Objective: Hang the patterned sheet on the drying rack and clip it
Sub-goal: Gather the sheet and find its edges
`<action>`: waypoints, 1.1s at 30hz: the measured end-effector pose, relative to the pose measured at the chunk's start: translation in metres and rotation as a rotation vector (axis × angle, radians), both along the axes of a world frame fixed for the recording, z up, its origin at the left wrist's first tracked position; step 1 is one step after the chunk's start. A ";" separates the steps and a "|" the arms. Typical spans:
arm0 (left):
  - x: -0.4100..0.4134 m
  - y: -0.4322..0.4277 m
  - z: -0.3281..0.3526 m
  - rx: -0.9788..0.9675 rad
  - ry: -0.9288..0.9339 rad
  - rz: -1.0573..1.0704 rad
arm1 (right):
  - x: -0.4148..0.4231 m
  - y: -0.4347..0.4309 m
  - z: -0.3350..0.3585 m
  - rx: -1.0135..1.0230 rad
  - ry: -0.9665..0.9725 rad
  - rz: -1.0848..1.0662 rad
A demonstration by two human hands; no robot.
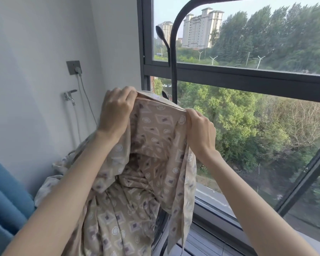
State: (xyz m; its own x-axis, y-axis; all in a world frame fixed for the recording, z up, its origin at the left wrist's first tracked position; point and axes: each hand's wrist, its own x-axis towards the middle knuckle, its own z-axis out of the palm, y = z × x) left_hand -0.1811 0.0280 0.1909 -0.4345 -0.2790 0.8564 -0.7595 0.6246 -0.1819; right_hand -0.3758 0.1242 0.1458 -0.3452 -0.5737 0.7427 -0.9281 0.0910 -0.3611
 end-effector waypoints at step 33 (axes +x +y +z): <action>0.012 0.010 -0.072 0.338 -0.005 -0.168 | 0.043 -0.012 -0.022 -0.038 -0.205 0.157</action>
